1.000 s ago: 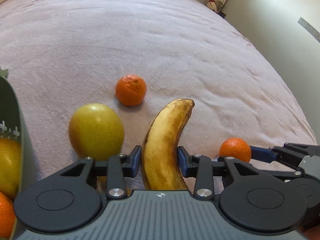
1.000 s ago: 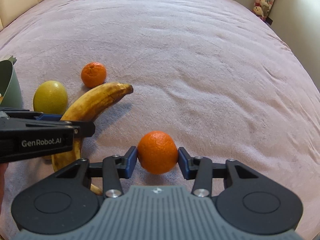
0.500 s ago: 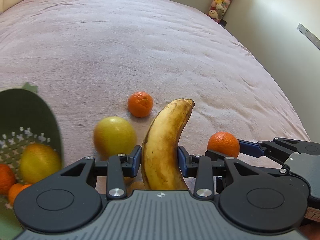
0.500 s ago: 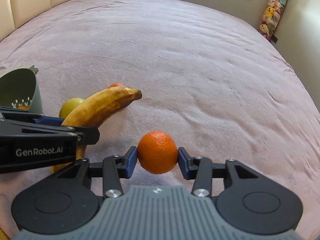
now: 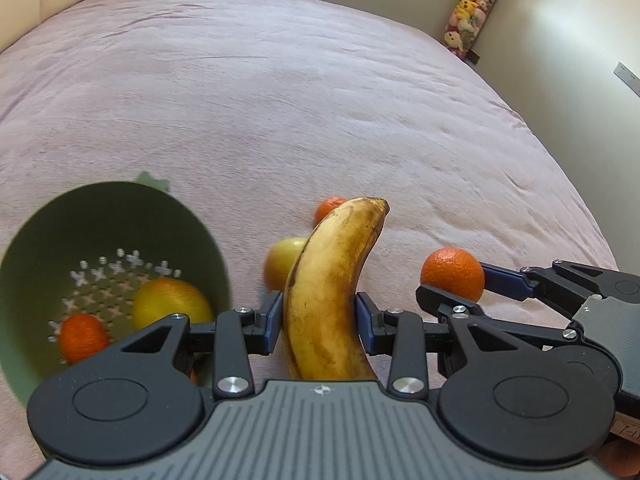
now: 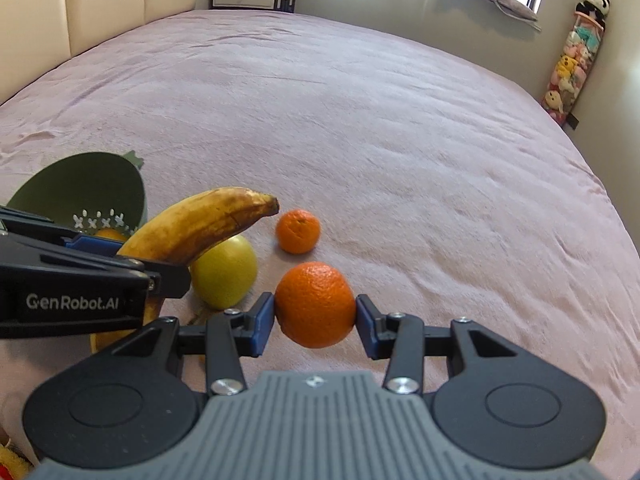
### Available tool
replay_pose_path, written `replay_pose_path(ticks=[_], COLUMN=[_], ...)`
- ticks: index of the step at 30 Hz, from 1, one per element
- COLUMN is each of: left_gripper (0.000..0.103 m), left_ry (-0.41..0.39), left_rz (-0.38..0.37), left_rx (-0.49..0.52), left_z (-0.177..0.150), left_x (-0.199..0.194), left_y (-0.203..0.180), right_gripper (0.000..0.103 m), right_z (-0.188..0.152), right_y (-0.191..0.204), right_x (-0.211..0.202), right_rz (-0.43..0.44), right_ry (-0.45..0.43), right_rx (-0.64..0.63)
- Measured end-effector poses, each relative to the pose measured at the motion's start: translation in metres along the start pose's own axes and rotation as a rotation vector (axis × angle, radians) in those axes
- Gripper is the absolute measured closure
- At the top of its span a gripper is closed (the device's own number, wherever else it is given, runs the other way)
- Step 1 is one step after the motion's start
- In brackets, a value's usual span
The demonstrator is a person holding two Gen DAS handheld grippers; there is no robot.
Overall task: Organize fruits
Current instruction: 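Lift and carry the banana and tangerine over the green colander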
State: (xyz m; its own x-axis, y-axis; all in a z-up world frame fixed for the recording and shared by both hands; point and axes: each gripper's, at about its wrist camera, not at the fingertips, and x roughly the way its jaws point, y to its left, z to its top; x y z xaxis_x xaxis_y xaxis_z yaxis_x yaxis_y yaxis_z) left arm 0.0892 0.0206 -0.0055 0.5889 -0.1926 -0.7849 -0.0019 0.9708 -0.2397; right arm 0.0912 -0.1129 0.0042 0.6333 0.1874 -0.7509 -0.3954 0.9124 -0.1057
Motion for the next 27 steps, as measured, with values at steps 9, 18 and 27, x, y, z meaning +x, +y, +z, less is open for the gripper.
replay_pose_path(ticks=[9, 18, 27], left_gripper=[0.06, 0.06, 0.06], left_ry=[-0.046, -0.088, -0.078], left_rz=[0.035, 0.087, 0.143], left_rx=[-0.025, -0.058, -0.085], left_z=[0.005, 0.011, 0.017], left_x=[-0.025, -0.046, -0.044], left_y=[0.026, 0.061, 0.098], right_gripper=[0.062, 0.062, 0.062], right_z=[0.012, 0.025, 0.036], right_y=[0.024, 0.056, 0.08], right_x=[-0.016, -0.02, -0.011], right_rz=[0.018, 0.078, 0.169], right_ry=[-0.052, -0.085, -0.108], right_rx=[-0.05, -0.089, -0.104])
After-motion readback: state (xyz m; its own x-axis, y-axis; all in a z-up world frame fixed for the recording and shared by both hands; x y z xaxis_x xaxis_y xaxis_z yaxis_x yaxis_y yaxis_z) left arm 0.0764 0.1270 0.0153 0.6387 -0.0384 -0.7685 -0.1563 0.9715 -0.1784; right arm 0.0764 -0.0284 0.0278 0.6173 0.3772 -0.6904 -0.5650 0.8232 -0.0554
